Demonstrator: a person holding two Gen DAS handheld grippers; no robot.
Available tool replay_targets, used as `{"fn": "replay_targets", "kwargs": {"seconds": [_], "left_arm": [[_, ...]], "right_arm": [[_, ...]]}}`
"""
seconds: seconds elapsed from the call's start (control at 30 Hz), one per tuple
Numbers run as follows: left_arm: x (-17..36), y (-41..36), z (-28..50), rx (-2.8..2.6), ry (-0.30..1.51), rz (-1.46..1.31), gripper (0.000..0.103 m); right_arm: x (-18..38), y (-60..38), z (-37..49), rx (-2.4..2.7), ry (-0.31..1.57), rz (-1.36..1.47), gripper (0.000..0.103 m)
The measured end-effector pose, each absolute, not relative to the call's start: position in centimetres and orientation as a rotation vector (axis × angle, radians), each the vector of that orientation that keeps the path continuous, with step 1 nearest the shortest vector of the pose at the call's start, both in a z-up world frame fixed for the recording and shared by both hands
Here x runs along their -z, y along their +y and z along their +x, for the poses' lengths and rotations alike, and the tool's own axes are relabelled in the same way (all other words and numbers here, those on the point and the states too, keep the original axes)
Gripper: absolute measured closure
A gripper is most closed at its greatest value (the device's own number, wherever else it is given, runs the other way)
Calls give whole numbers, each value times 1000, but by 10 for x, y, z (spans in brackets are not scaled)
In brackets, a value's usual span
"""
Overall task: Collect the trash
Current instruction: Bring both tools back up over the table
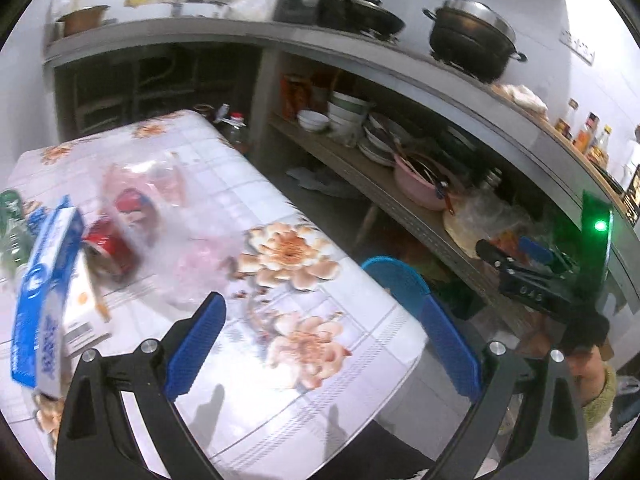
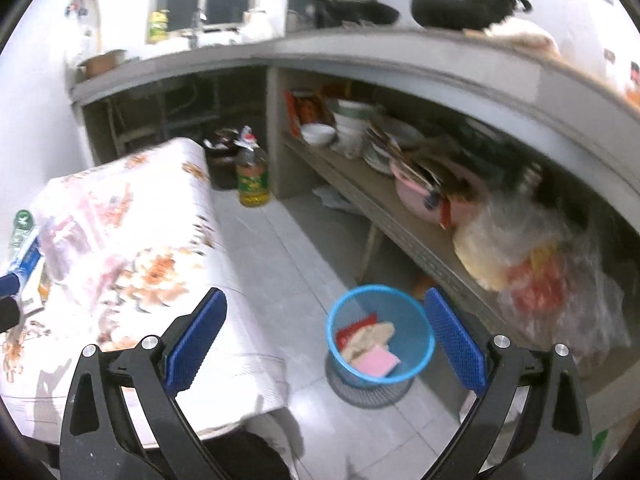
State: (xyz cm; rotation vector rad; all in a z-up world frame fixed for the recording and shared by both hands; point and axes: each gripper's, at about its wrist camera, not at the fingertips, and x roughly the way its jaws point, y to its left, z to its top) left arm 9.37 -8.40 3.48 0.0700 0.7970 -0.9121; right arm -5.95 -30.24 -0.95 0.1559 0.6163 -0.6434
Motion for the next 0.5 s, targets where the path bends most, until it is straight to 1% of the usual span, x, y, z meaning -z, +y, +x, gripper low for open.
{"fn": "replay_targets", "kwargs": {"seconds": [0.13,0.3,0.5], "left_arm": [[-38,-62,98,869,773,39,8],[-39,-38,99,802,750,41,7],[-38,-10,100,722,708,55,7]], "right_arm": [[-6,-287,-43,527,584,152,8],[-20,-267,-19,355,502,211,8],[-16,-245,16,231,513,252,8]]}}
